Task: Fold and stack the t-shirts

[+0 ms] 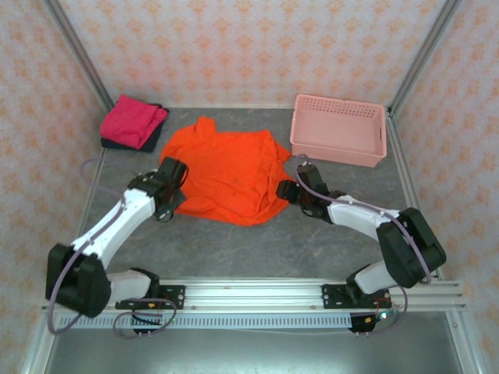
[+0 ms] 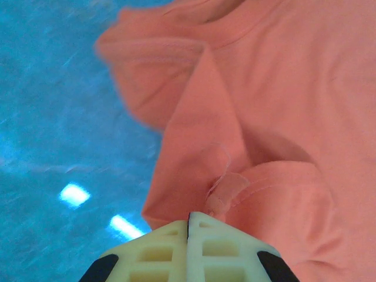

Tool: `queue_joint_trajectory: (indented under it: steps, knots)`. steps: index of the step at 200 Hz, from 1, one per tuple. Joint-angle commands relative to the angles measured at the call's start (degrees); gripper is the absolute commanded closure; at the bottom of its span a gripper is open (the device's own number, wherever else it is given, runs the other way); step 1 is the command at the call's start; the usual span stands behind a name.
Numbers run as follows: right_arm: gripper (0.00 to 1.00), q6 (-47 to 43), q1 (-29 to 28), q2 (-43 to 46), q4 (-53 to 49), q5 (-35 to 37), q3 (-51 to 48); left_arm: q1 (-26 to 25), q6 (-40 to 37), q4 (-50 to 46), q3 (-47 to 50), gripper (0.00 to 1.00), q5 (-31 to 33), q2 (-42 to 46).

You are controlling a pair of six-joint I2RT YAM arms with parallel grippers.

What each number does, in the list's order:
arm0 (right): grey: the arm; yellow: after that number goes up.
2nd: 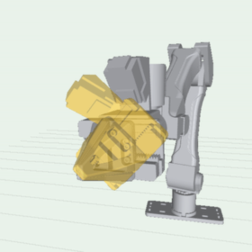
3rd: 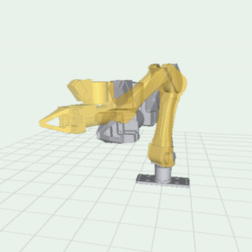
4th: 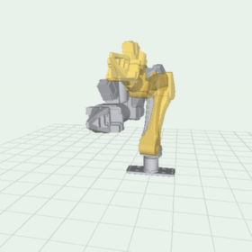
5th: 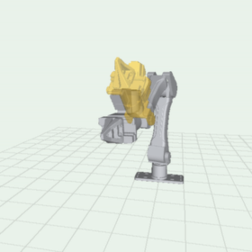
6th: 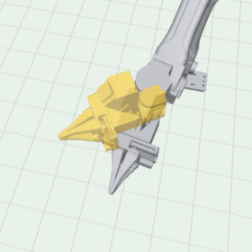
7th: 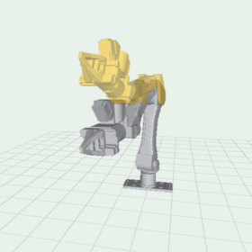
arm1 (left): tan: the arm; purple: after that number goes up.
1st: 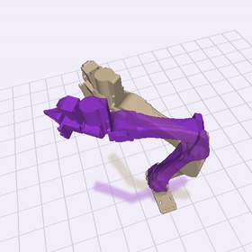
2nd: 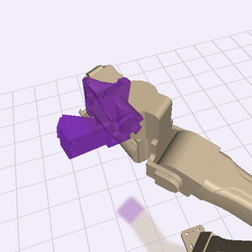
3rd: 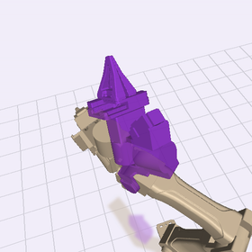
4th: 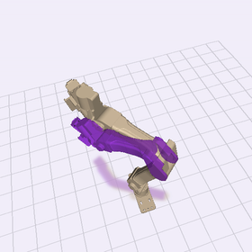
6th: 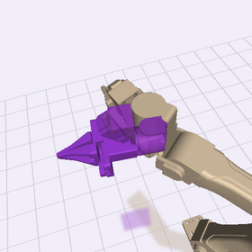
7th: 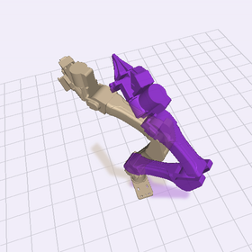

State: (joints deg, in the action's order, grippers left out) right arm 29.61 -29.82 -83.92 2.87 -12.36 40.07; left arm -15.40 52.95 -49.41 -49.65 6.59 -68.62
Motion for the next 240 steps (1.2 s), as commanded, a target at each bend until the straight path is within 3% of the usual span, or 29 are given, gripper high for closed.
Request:
queue_joint_trajectory:
  steps: [1,47,59,65,72,101,107,140,166,178,198,240]
  knots:
    - [0.43,0.58,0.2,-1.99,2.52,-1.37,1.49,-0.3,2.83,-2.86,6.04,1.0,1.1,5.67]
    - [0.43,2.38,0.2,-2.72,3.45,-1.67,1.66,2.77,2.69,2.22,10.13,0.99,0.97,5.56]
    - [0.42,2.39,0.15,-1.53,2.6,0.23,1.18,2.87,2.89,1.45,8.97,0.8,1.24,3.41]
    - [0.42,2.39,0.2,-0.76,2.01,1.41,1.08,2.84,3.12,0.88,8.43,0.57,1.83,2.55]
    - [0.41,2.39,0.2,0.15,1.08,2.91,0.87,2.84,3.14,0.49,8.09,0.41,2.27,1.82]
    - [0.4,2.4,0.2,3.39,-0.69,6.81,0.44,3.07,5.82,0.46,10.09,0.04,3.7,2.57]
    - [0.4,2.3,0.2,3.66,-1.05,7.08,0.58,3.23,6.4,0.52,10.79,0.01,3.4,3.05]
    - [0.4,1.68,0.22,3.26,-1.67,6.76,1.54,3.67,12.42,2.92,15.72,0.0,-2.31,5.74]
    - [0.4,1.97,0.2,1.83,-0.98,5.33,2.02,3.66,16.97,5.11,19.59,0.08,-8.15,8.11]
    - [0.4,1.95,0.2,1.27,-0.69,4.86,2.15,3.55,17.54,4.84,20.55,0.11,-9.05,9.13]
    - [0.4,2.2,0.16,0.94,0.01,4.79,1.88,3.59,17.84,5.59,21.17,0.25,-10.63,9.87]
    - [0.4,2.31,0.2,0.88,0.2,4.43,1.85,3.56,19.32,8.09,23.09,0.28,-11.18,7.54]
